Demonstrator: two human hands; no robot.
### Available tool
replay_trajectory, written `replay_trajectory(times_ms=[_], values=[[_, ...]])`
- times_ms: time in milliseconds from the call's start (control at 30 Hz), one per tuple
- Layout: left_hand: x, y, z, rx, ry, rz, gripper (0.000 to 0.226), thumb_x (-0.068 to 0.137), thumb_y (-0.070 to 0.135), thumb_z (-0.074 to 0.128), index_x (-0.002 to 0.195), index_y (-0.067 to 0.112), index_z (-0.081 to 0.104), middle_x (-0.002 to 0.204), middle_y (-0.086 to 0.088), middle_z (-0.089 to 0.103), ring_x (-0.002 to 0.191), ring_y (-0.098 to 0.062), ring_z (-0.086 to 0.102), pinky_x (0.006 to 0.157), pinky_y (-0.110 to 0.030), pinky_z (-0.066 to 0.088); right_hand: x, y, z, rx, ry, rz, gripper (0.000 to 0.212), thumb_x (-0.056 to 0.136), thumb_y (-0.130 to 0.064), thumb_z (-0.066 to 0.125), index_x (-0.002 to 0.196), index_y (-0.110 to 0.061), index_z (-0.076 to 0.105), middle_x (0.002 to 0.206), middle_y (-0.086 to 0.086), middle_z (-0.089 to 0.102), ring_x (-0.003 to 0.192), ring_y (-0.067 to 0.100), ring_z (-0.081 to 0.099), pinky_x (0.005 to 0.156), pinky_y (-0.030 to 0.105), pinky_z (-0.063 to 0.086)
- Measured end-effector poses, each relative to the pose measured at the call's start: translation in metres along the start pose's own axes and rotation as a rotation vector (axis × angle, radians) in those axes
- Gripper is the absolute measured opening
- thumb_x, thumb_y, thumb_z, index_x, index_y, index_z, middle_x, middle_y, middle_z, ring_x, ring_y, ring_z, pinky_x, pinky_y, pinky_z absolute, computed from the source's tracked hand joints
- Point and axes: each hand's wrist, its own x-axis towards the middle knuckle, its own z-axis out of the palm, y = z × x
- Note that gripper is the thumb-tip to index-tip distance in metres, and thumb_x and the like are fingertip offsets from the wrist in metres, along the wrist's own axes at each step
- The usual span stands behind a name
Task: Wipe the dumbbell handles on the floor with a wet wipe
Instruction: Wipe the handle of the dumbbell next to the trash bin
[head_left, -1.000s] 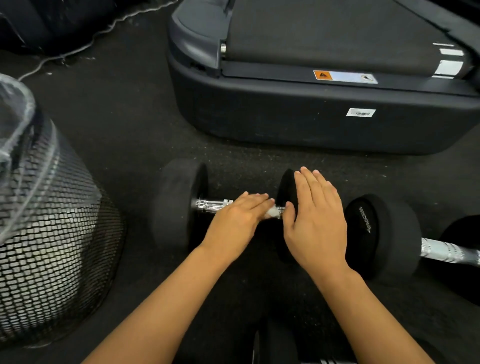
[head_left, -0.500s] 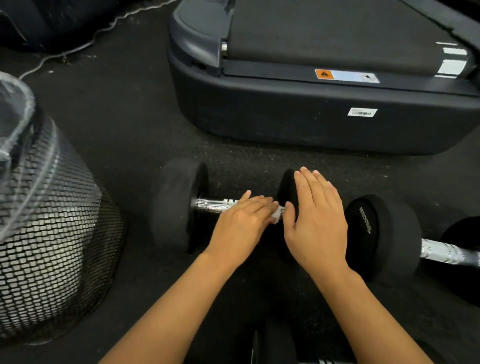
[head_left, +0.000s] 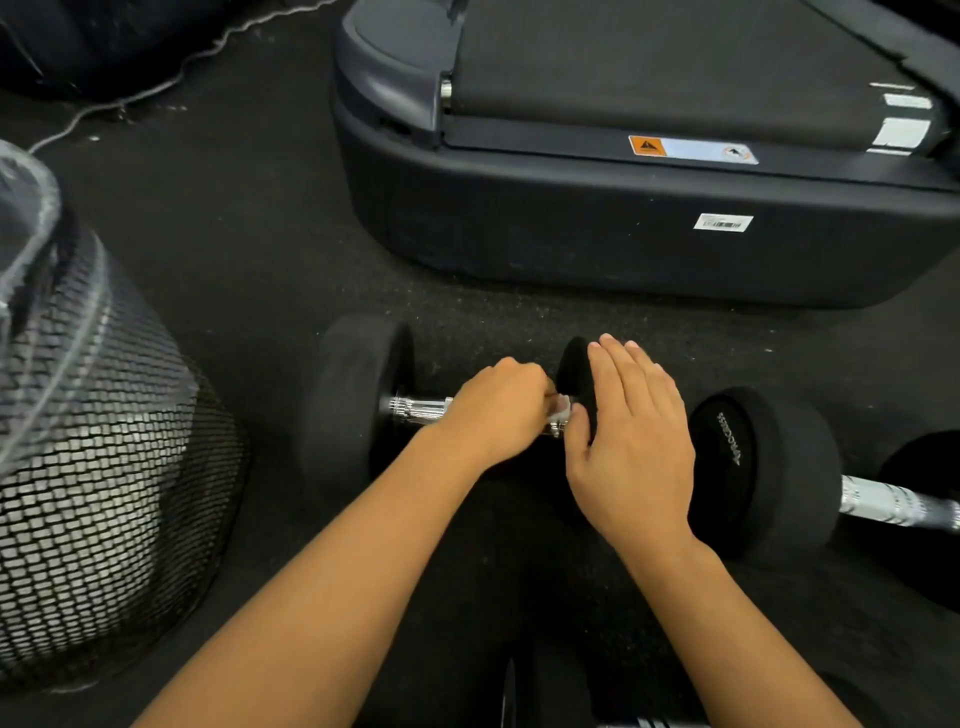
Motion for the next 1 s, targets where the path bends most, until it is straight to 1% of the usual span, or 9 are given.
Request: replay_trajectory(times_ms=[67, 167, 233, 333, 500, 600, 733, 900, 1000], values=[[-0.009, -0.007, 0.012, 0.000, 0.134, 0.115, 0.021, 0.094, 0.026, 0.049, 0.107, 0.022, 0.065, 0.093, 0.000, 0.066, 0.086, -0.015, 0.062, 0.082, -0.035, 0.049, 0.000, -0.001, -0.001, 0.002, -0.003, 0.001, 0.049, 0.088, -0.023, 0.042, 0.133, -0.004, 0.047, 0.138, 0.011, 0.048, 0.132, 0.023, 0.037, 0.112, 0.032, 0.017], [-0.023, -0.018, 0.040, -0.039, 0.431, 0.311, 0.025, 0.090, 0.020, 0.053, 0.108, 0.011, 0.067, 0.106, -0.004, 0.069, 0.101, -0.016, 0.062, 0.103, -0.037, 0.040, 0.000, -0.001, 0.001, 0.001, -0.003, 0.006, 0.049, 0.087, -0.021, 0.046, 0.133, -0.004, 0.047, 0.138, 0.011, 0.048, 0.132, 0.023, 0.037, 0.112, 0.033, 0.018], [-0.029, -0.026, 0.055, 0.006, 0.617, 0.412, 0.024, 0.086, 0.015, 0.058, 0.106, 0.005, 0.068, 0.106, -0.009, 0.069, 0.102, -0.018, 0.063, 0.103, -0.038, 0.039, 0.001, -0.001, 0.000, 0.002, -0.002, 0.010, 0.049, 0.087, -0.021, 0.047, 0.133, -0.004, 0.047, 0.138, 0.010, 0.048, 0.132, 0.023, 0.037, 0.112, 0.033, 0.018], [-0.032, -0.038, 0.069, 0.049, 0.745, 0.486, 0.027, 0.083, 0.008, 0.069, 0.109, 0.002, 0.067, 0.112, -0.012, 0.067, 0.107, -0.021, 0.061, 0.102, -0.043, 0.041, 0.001, 0.000, 0.001, 0.001, -0.008, 0.004, 0.049, 0.087, -0.021, 0.048, 0.133, -0.004, 0.046, 0.138, 0.010, 0.048, 0.133, 0.023, 0.036, 0.112, 0.033, 0.018], [-0.032, -0.039, 0.071, 0.080, 0.732, 0.546, 0.028, 0.085, 0.004, 0.067, 0.112, 0.000, 0.064, 0.117, -0.014, 0.064, 0.112, -0.024, 0.059, 0.102, -0.044, 0.041, -0.001, -0.001, 0.001, 0.004, 0.008, -0.004, 0.048, 0.087, -0.020, 0.047, 0.133, -0.004, 0.047, 0.137, 0.011, 0.048, 0.132, 0.023, 0.036, 0.111, 0.031, 0.016], [-0.036, -0.046, 0.071, 0.065, 0.730, 0.508, 0.032, 0.085, 0.002, 0.066, 0.117, 0.000, 0.062, 0.121, -0.013, 0.062, 0.118, -0.023, 0.055, 0.105, -0.043, 0.038, 0.000, 0.001, 0.001, 0.006, 0.006, -0.003, 0.049, 0.087, -0.020, 0.049, 0.133, -0.004, 0.046, 0.138, 0.010, 0.048, 0.132, 0.024, 0.036, 0.111, 0.031, 0.016], [-0.032, -0.029, 0.070, 0.037, 0.643, 0.476, 0.032, 0.082, -0.004, 0.061, 0.114, -0.003, 0.062, 0.115, -0.017, 0.064, 0.112, -0.026, 0.058, 0.104, -0.045, 0.038, 0.001, -0.001, 0.002, 0.002, 0.012, 0.009, 0.048, 0.087, -0.019, 0.048, 0.132, -0.004, 0.047, 0.137, 0.011, 0.049, 0.132, 0.024, 0.037, 0.111, 0.031, 0.016], [-0.017, -0.023, 0.043, 0.080, 0.480, 0.324, 0.025, 0.089, 0.014, 0.054, 0.112, 0.012, 0.064, 0.107, -0.004, 0.067, 0.104, -0.015, 0.061, 0.108, -0.028, 0.025, 0.002, -0.001, 0.001, 0.005, 0.003, 0.006, 0.049, 0.087, -0.020, 0.047, 0.133, -0.004, 0.047, 0.137, 0.010, 0.048, 0.132, 0.023, 0.037, 0.111, 0.031, 0.016], [-0.019, -0.024, 0.038, 0.055, 0.491, 0.287, 0.021, 0.092, 0.018, 0.054, 0.111, 0.014, 0.064, 0.107, -0.001, 0.068, 0.104, -0.013, 0.060, 0.106, -0.026, 0.028, 0.000, -0.001, 0.000, 0.013, 0.015, 0.003, 0.049, 0.087, -0.020, 0.048, 0.133, -0.004, 0.046, 0.138, 0.010, 0.048, 0.132, 0.023, 0.036, 0.112, 0.031, 0.017]])
